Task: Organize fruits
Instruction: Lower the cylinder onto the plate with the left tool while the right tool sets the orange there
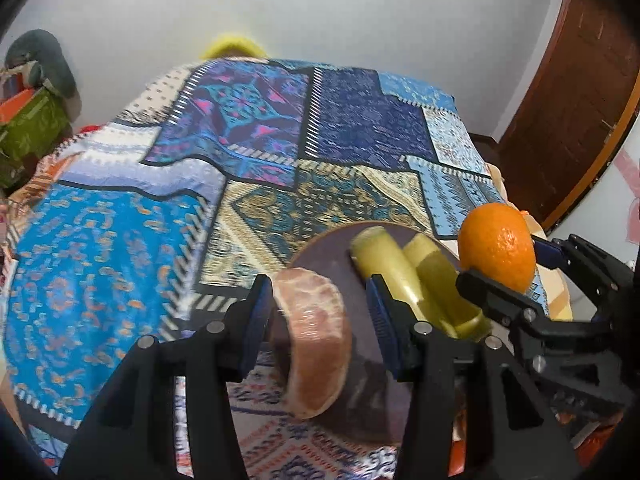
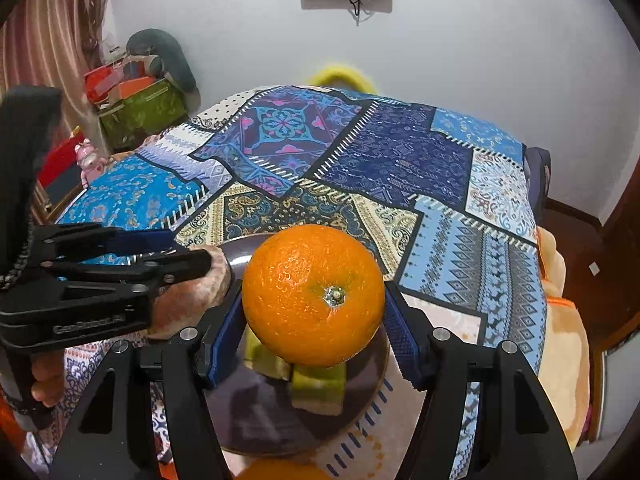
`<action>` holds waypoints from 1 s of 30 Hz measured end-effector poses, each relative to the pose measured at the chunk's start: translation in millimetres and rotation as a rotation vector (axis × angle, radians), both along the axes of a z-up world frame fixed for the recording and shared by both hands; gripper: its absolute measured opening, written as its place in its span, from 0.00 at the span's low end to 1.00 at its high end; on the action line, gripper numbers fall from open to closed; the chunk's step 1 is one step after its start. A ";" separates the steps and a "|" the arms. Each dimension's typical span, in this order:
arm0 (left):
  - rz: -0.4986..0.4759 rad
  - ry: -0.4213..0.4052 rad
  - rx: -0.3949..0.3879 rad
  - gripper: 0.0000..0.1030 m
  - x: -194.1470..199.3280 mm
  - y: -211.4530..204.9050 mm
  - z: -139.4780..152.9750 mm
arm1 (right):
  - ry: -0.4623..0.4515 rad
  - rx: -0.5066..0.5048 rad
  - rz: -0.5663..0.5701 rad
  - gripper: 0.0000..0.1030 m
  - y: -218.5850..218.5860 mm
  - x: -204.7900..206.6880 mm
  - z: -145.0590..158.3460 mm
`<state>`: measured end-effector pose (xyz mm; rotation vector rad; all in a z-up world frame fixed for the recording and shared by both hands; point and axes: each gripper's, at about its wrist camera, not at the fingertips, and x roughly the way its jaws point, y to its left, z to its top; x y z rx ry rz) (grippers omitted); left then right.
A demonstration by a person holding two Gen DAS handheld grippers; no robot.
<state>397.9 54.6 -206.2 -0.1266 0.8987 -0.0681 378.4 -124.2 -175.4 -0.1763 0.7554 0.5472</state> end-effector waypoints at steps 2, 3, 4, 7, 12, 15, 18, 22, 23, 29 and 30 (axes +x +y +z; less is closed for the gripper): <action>0.017 -0.013 0.014 0.48 -5.3 8.0 3.7 | 0.002 0.000 0.010 0.60 5.0 0.5 1.4; 0.026 -0.018 0.018 0.49 -8.7 13.4 5.3 | 0.003 -0.001 0.016 0.60 8.6 0.7 1.8; 0.035 -0.023 0.021 0.50 -11.4 18.3 6.4 | 0.004 -0.002 0.022 0.60 11.9 0.5 1.8; 0.058 -0.033 0.038 0.52 -18.2 30.9 7.1 | 0.008 -0.015 0.044 0.60 24.9 0.6 0.2; 0.085 -0.034 0.051 0.52 -26.0 47.3 3.8 | 0.027 -0.043 0.082 0.60 49.2 3.0 -6.0; 0.090 -0.028 0.044 0.52 -27.0 53.1 0.2 | 0.042 -0.068 0.100 0.60 63.0 5.8 -12.9; 0.090 -0.024 0.041 0.52 -28.0 56.2 -3.2 | 0.056 -0.091 0.097 0.60 69.8 8.2 -19.2; 0.090 -0.018 0.034 0.53 -27.4 57.7 -7.5 | 0.092 -0.109 0.092 0.61 73.6 10.3 -28.9; 0.090 -0.016 0.031 0.53 -27.2 57.9 -8.6 | 0.087 -0.112 0.096 0.61 74.4 8.9 -29.2; 0.089 -0.011 0.029 0.53 -29.5 55.2 -8.8 | 0.042 -0.151 0.126 0.73 80.7 -4.6 -24.8; 0.089 -0.011 0.028 0.53 -30.5 54.8 -7.7 | 0.038 -0.150 0.126 0.74 80.4 -5.9 -23.5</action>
